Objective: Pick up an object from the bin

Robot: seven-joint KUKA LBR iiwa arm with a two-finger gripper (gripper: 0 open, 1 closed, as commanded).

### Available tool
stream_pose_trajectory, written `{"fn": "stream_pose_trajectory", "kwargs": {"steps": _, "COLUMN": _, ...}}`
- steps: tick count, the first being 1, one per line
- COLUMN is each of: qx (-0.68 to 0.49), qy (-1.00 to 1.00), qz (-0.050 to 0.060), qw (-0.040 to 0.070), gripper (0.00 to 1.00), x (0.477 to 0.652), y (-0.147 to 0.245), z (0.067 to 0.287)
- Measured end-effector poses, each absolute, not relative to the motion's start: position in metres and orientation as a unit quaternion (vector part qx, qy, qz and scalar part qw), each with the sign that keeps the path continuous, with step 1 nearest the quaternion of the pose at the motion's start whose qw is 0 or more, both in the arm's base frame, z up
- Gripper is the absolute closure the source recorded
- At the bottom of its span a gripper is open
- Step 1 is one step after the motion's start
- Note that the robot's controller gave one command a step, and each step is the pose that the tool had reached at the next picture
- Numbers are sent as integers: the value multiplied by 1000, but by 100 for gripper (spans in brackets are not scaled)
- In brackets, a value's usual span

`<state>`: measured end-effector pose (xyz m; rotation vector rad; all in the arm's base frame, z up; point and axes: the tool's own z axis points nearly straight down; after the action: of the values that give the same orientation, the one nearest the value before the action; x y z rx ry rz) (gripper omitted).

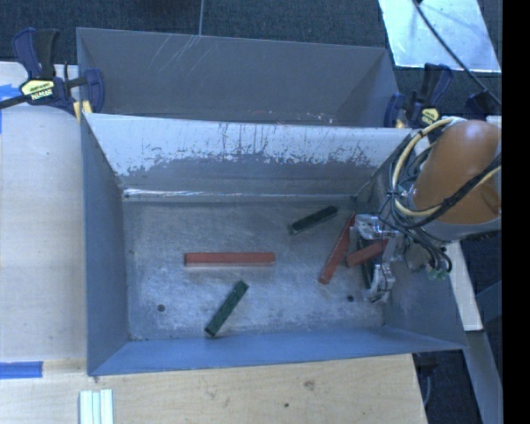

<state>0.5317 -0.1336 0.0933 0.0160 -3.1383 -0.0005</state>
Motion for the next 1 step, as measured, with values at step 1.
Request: {"fn": "stream_pose_trajectory", "kwargs": {"steps": 1, "qx": 65, "qy": -998, "qz": 1, "qw": -4, "gripper": 0, "x": 583, "y": -106, "z": 71}}
